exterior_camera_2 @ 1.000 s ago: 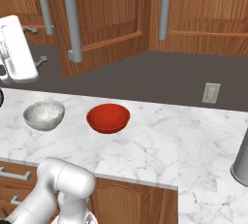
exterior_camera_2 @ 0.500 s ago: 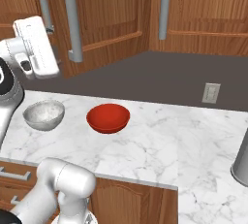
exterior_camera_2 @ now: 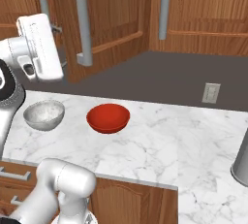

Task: Open the cabinet. Pick the bowls from the counter and place them in the cabinet. Then close the cabinet.

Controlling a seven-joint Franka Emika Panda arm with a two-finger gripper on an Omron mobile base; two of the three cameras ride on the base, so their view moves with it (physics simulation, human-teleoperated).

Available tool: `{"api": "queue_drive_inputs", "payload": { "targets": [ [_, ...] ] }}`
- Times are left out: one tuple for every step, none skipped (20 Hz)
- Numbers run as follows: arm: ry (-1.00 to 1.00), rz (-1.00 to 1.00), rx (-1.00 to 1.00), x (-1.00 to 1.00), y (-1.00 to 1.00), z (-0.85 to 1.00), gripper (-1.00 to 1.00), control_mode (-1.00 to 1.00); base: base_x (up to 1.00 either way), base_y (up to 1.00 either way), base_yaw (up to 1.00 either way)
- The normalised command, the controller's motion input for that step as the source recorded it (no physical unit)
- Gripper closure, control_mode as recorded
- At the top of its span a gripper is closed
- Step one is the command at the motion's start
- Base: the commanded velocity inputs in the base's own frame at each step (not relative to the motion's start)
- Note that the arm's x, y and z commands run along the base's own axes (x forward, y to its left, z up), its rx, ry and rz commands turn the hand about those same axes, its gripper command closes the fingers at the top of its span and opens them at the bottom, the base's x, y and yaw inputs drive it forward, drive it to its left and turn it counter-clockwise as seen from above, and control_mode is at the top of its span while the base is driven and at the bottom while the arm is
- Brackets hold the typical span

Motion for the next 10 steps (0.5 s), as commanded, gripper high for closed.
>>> {"api": "queue_drive_inputs", "payload": {
  "targets": [
    [-0.27, 0.00, 0.11, -1.00, -0.78, 0.36, -1.00, -1.00, 0.00, 0.00, 0.00],
    [-0.23, 0.00, 0.15, -1.00, -0.94, 0.31, -1.00, -1.00, 0.00, 0.00, 0.00],
    [-0.18, 0.00, 0.19, -0.85, -1.00, 0.18, -1.00, -1.00, 0.00, 0.00, 0.00],
    [-0.15, 0.00, 0.19, -0.66, -1.00, 0.06, -1.00, -1.00, 0.00, 0.00, 0.00],
    [-0.14, 0.00, 0.20, -0.51, -1.00, 0.00, -1.00, -1.00, 0.00, 0.00, 0.00],
    [-0.10, 0.00, 0.21, -0.26, -1.00, 0.00, -1.00, -1.00, 0.00, 0.00, 0.00],
    [-0.04, 0.00, 0.21, 0.00, -1.00, -0.04, -1.00, -1.00, 0.00, 0.00, 0.00],
    [0.00, 0.00, 0.23, 0.12, -1.00, -0.24, -1.00, -1.00, 0.00, 0.00, 0.00],
    [0.00, 0.00, 0.24, 0.39, -1.00, -0.39, -1.00, -1.00, 0.00, 0.00, 0.00],
    [0.00, 0.00, 0.25, 0.47, -1.00, -0.41, -1.00, -1.00, 0.00, 0.00, 0.00]
  ]
}}
